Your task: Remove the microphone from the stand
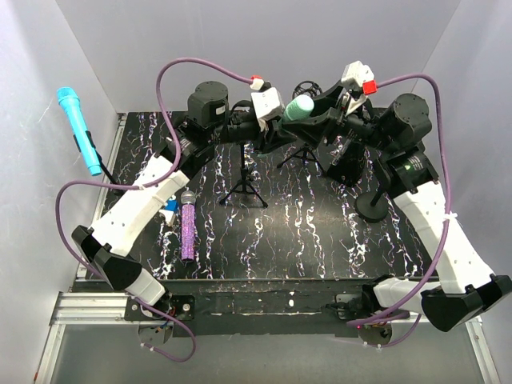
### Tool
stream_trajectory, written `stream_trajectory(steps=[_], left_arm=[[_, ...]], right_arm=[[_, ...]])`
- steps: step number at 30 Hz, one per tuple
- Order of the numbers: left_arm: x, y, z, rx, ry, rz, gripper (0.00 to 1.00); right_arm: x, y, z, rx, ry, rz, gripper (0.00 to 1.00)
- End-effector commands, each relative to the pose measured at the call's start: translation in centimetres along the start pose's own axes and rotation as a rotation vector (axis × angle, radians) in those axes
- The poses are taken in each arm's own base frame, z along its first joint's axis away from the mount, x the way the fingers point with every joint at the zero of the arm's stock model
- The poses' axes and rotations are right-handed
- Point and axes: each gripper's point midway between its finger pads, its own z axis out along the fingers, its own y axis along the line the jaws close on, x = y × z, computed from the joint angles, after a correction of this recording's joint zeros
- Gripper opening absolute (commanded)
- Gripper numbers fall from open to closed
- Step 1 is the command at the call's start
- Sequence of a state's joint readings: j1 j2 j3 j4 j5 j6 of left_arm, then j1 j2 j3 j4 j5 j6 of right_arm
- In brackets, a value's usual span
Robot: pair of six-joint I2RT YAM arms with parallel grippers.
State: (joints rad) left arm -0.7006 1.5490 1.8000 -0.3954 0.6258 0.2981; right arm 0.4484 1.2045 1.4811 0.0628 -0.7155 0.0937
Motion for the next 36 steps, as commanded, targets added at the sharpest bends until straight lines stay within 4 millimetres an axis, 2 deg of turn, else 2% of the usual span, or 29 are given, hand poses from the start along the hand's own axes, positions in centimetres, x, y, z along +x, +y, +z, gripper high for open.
stream_trajectory(steps=[1,3,5,6,7,8,12,16,19,20,21,24,25,29,32,34,36], left_arm=[[-1.7,-0.4,-1.9,-0.027,-0.015,0.039,0.24],[-1.7,-0.1,-1.8,-0.042,-0.012,0.036,0.15],[-1.9,0.3,-1.9,-0.064,-0.016,0.023,0.13],[-2.0,0.4,-2.0,-0.075,-0.019,0.017,0.13],[-2.3,0.5,-2.1,-0.085,-0.024,0.023,0.12],[-2.7,0.8,-2.4,-0.102,-0.028,0.033,0.12],[-4.5,2.6,-4.4,-0.218,-0.007,0.123,0.07],[-5.8,4.6,-7.7,-0.356,0.072,0.288,0.00],[-4.4,6.5,-11.3,-0.492,0.224,0.400,0.00],[-3.2,7.5,-12.7,-0.568,0.282,0.406,0.00],[-2.3,8.9,-15.0,-0.692,0.347,0.405,0.00],[1.7,9.7,-20.3,-0.874,0.491,0.335,0.00],[4.6,9.1,-21.8,-0.895,0.563,0.272,0.00],[12.9,4.7,-25.6,-0.912,0.730,0.009,0.00],[17.8,1.9,-26.7,-0.899,0.843,-0.167,0.00],[20.4,0.3,-25.8,-0.843,0.907,-0.296,0.00],[21.4,-0.1,-25.0,-0.847,0.876,-0.395,0.00]], right_arm=[[-2.3,0.0,0.4,-0.012,-0.057,-0.057,0.01],[-2.1,0.0,0.5,-0.018,-0.045,-0.045,0.01],[-1.9,0.2,0.4,-0.026,-0.030,-0.023,0.30],[-1.9,0.2,0.3,-0.020,-0.027,-0.017,0.54],[-1.9,0.3,0.1,-0.014,-0.027,-0.008,0.73],[-2.1,0.5,-0.1,-0.006,-0.027,-0.004,0.78],[-2.5,1.1,-1.7,0.042,-0.026,-0.019,0.83],[-0.2,1.8,-3.8,0.097,0.037,-0.022,0.85],[2.4,1.8,-4.9,0.138,0.099,0.007,0.84],[2.9,1.9,-5.3,0.147,0.111,0.011,0.84],[3.5,2.0,-5.6,0.157,0.122,0.020,0.84],[5.0,1.5,-6.5,0.219,0.153,0.040,0.84],[5.5,1.2,-6.8,0.234,0.169,0.017,0.84],[7.0,1.5,-7.3,0.224,0.216,0.008,0.84],[7.5,1.7,-7.2,0.202,0.230,0.015,0.84],[7.7,1.9,-7.0,0.190,0.236,0.023,0.84],[7.7,1.9,-7.0,0.185,0.236,0.023,0.84]])
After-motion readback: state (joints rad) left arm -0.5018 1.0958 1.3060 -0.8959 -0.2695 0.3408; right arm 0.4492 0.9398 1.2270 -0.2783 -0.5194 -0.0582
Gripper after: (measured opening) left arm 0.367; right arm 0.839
